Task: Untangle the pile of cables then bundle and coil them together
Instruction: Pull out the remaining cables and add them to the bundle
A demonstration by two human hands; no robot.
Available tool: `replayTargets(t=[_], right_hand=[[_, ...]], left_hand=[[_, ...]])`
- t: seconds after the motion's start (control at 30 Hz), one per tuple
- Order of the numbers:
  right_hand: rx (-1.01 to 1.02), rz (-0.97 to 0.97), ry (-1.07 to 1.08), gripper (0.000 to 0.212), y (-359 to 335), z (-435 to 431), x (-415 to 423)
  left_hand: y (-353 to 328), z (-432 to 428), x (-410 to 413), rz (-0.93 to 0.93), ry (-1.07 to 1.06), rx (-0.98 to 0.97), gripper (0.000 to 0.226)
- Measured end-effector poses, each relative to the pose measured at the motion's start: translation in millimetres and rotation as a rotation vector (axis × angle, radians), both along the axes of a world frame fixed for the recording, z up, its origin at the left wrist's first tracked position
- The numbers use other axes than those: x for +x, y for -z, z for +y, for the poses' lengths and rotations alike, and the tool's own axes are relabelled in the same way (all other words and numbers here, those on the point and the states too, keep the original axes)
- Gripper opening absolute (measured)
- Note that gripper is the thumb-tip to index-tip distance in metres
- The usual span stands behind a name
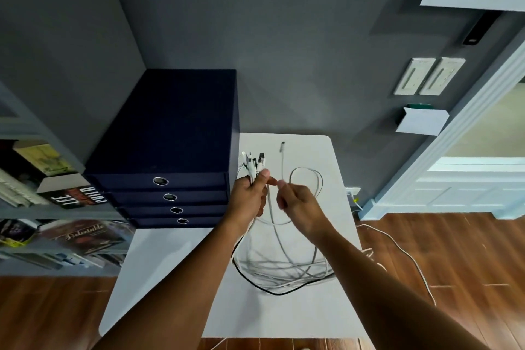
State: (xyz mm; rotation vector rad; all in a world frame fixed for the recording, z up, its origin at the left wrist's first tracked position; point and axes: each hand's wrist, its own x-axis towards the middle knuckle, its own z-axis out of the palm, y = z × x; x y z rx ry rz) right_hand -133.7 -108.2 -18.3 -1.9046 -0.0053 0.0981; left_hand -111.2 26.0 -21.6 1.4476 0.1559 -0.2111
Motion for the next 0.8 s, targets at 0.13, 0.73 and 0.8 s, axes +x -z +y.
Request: replayTargets(t=[0.13, 0.73, 0.8], right_hand=[[-0.244, 0.016, -0.169, 0.051, 6, -3, -15], [0.223, 0.037, 0.055, 0.008, -36, -26, 16], [0.255, 0.016, 0.073, 0.006, -38, -24, 17]], left_hand=[[-4, -6, 0, -0.048, 0.055, 0.097, 0.038], [-8, -12, -10, -0.107, 0.276, 0.247, 0.051], [-11, -11, -10, -0.092, 0.29, 0.227, 0.045]])
